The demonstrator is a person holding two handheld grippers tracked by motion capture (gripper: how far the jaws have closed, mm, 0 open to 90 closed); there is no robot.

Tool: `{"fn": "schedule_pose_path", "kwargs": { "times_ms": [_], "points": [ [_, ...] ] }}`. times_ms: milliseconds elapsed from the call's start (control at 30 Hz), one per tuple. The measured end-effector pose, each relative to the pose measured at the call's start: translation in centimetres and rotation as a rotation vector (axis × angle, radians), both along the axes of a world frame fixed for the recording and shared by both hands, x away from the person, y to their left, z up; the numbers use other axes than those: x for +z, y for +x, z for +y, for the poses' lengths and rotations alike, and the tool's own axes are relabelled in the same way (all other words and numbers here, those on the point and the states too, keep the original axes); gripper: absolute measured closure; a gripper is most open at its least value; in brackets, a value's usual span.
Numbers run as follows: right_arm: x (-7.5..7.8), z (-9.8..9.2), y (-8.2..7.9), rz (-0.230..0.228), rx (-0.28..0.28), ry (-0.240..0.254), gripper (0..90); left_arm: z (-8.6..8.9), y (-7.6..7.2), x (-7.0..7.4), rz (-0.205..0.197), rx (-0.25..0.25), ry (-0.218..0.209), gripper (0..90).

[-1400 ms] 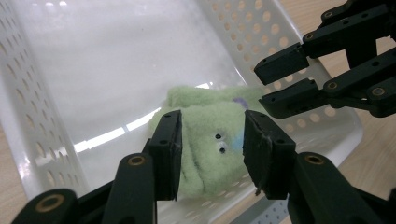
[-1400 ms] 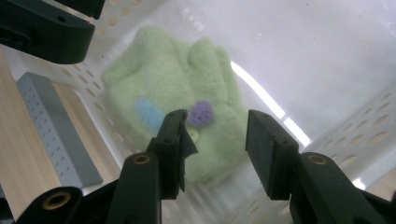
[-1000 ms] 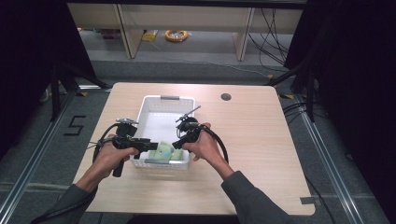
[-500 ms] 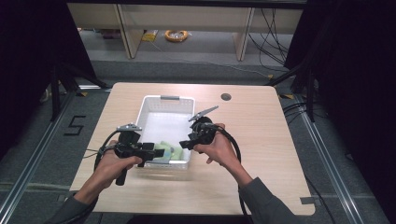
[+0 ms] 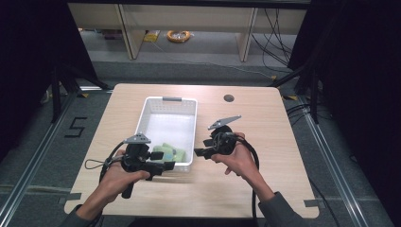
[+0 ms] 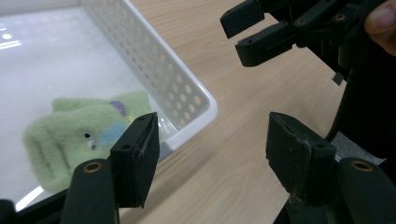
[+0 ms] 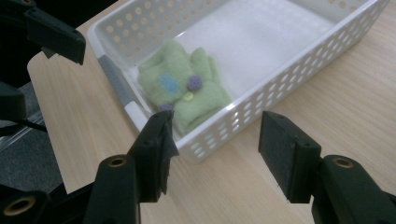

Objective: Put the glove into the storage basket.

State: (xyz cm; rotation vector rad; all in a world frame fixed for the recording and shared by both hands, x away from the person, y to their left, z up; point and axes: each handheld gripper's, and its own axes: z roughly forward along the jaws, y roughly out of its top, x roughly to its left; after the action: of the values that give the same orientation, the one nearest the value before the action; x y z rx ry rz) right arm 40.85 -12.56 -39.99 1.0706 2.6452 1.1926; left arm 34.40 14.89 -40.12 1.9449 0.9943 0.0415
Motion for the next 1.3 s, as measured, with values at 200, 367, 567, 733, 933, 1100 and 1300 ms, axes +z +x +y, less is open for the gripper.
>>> {"fn": "schedule_pose_path", "kwargs": {
  "times_ms": [200, 367, 567, 733, 933, 1100, 1300],
  "points": [
    [-0.1, -1.5, -0.7, -0.006, -0.009, 0.024, 44.0, -0.9, -1.0, -0.4, 0.002, -0.026, -0.013, 33.3],
    [0.1, -2.7, -1.4, -0.011, -0.021, 0.049, 41.3, -1.4, -1.7, -0.8, -0.004, -0.043, -0.012, 32.7],
    [-0.3, -4.1, -2.7, -0.004, -0.034, 0.084, 40.2, -1.5, -2.4, -1.2, -0.022, -0.043, -0.028, 32.3],
    [-1.2, -5.2, -3.5, 0.003, -0.029, 0.097, 39.9, -1.4, -2.8, -1.7, -0.005, -0.041, -0.04, 31.3],
    [-2.0, -6.4, -4.2, -0.003, -0.064, 0.092, 38.7, -1.7, -3.1, -2.7, 0.01, -0.041, -0.064, 29.2],
    [-2.3, -6.9, -4.8, -0.001, -0.067, 0.099, 35.5, -2.0, -3.5, -3.4, 0.002, -0.045, -0.054, 26.2],
    [-2.8, -7.4, -5.1, -0.023, -0.051, 0.115, 33.6, -2.3, -4.0, -4.5, 0.014, -0.056, -0.054, 22.6]
  ]
}}
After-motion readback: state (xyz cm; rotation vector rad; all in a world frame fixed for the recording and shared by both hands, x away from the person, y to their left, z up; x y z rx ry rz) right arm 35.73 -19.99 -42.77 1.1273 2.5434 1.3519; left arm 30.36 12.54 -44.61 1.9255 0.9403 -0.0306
